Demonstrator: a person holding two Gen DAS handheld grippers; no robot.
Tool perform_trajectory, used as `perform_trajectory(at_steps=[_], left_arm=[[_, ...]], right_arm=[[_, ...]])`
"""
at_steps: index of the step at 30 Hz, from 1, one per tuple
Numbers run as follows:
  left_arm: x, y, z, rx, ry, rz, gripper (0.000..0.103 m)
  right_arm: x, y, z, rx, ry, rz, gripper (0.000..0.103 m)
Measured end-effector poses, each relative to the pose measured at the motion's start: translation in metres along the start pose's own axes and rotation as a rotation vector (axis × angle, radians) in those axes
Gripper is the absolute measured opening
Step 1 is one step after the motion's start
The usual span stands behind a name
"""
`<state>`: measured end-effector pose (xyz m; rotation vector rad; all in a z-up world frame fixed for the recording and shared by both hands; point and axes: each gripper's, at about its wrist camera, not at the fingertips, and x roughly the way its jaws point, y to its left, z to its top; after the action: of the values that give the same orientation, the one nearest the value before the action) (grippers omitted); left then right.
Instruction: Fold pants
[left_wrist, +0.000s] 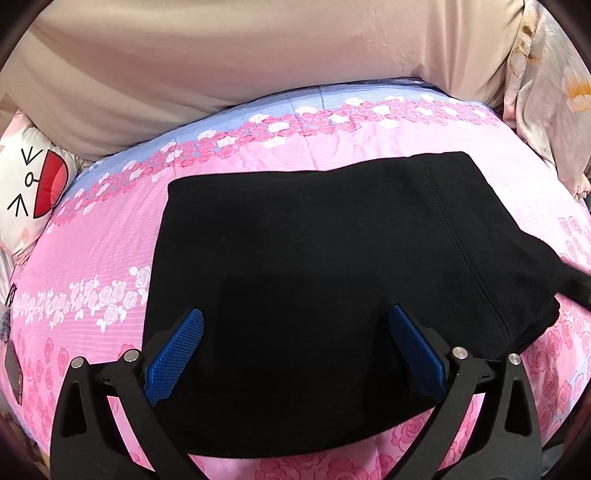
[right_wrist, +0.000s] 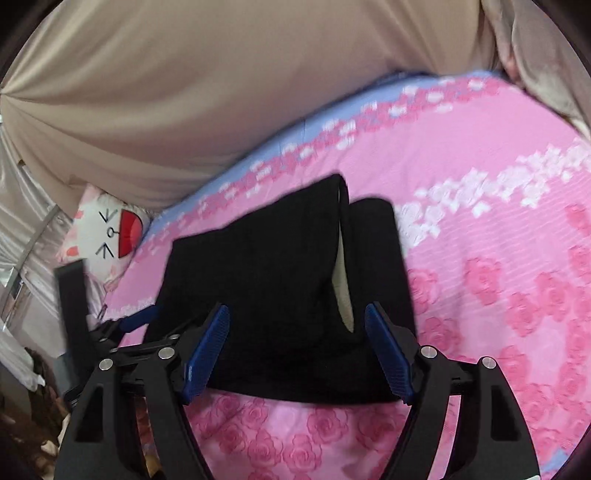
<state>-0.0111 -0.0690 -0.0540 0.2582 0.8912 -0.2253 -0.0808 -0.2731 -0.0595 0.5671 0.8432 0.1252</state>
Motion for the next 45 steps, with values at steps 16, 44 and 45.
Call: perform_trajectory(at_steps=[16,44,45], left_arm=[[0.001,-0.004,-0.005,0.013,0.002,0.005,0.098],[0.002,0.001,-0.005,0.024,0.008,-0.020,0.098],[0.002,0.002,-0.006,0.023,0.006,-0.025,0.098]], right_arm=[[-0.028,-0.016,-0.013,0.034,-0.040,-0.062,0.022],[0.045,0.017,0.063,-0.146,-0.039,-0.206,0.006],[0.034,0.024,0.058,-0.152,-0.064,-0.190,0.011]])
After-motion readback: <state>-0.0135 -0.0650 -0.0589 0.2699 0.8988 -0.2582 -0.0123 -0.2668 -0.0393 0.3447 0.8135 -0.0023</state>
